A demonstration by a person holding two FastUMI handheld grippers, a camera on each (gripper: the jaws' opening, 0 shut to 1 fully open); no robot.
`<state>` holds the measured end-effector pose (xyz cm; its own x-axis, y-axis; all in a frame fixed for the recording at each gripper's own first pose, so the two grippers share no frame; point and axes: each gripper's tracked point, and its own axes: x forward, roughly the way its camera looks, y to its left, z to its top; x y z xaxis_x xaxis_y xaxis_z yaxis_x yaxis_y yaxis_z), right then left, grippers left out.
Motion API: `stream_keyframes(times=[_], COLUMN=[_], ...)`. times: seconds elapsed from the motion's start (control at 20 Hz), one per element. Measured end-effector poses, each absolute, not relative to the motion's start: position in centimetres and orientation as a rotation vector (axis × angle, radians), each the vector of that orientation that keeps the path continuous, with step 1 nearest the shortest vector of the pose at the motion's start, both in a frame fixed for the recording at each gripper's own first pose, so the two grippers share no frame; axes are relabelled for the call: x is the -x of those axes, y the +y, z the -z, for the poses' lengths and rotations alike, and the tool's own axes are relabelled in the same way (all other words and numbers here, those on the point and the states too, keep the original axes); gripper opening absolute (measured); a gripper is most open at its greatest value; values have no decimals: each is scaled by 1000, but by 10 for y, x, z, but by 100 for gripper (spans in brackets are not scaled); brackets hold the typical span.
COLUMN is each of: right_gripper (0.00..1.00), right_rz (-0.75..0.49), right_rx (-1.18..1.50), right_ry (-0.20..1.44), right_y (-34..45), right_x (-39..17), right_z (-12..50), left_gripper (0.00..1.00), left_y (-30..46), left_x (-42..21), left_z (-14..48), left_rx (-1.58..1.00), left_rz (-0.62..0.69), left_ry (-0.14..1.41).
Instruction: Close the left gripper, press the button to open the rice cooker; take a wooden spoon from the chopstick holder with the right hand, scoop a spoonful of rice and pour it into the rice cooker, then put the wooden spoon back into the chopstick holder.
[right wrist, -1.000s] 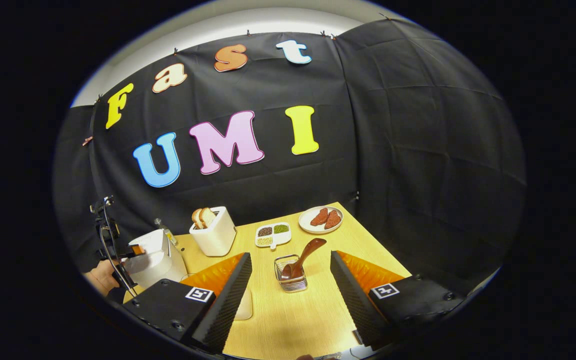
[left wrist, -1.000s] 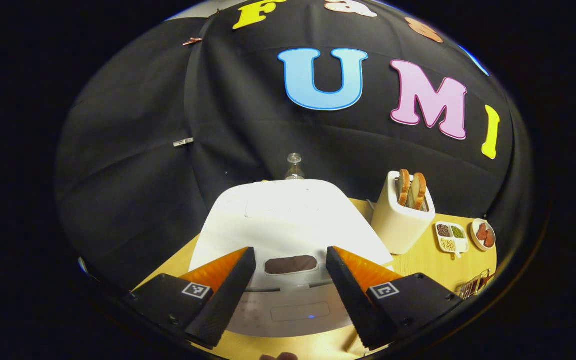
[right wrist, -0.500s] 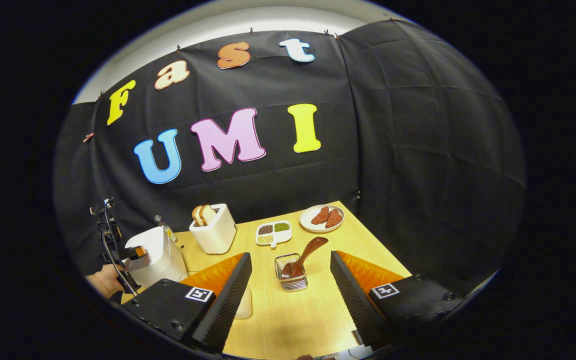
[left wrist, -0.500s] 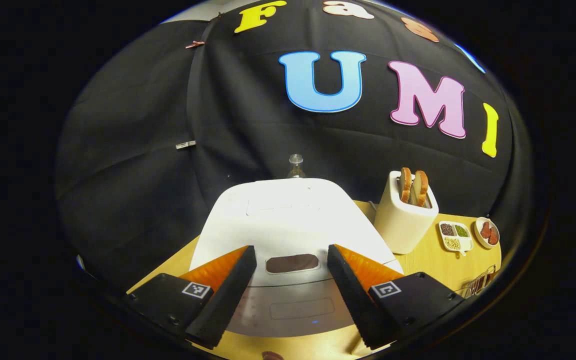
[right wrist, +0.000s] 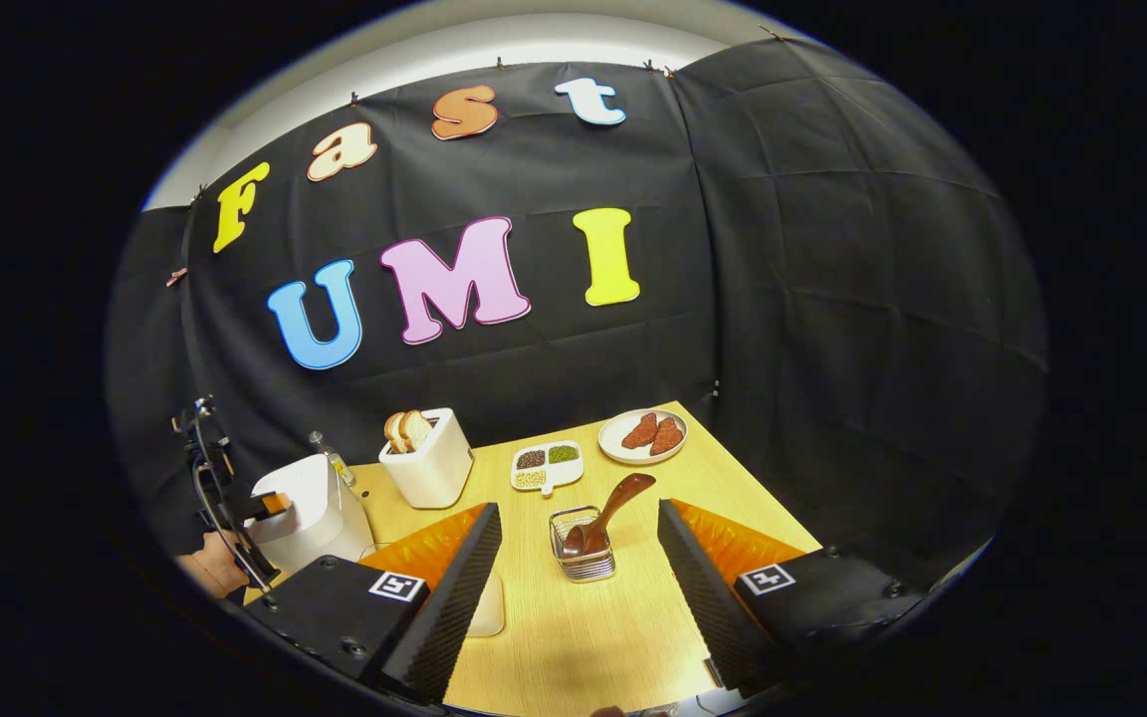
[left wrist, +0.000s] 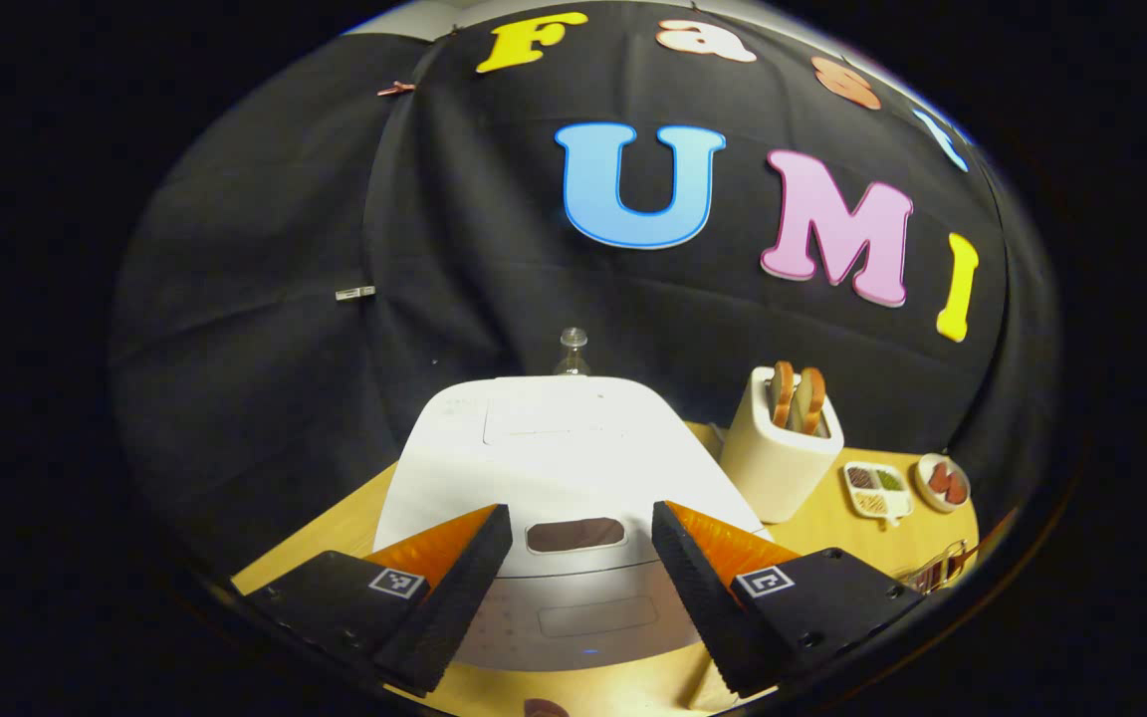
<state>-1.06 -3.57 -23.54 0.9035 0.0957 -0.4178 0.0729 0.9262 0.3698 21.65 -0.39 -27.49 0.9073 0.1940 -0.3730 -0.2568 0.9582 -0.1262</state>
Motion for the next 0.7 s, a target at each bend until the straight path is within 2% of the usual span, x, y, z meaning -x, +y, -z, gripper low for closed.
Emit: stream_keyframes(times=[0.7], right_gripper=[99], right_rz=[-92], right_rx=[-300], right_ry=[353], right_y=[3], right_x=[-7], right_z=[193], left_gripper=[95], left_y=[-31], left_x=[-141], left_z=[143], left_rx=[126], left_rz=[38], left_ry=[102])
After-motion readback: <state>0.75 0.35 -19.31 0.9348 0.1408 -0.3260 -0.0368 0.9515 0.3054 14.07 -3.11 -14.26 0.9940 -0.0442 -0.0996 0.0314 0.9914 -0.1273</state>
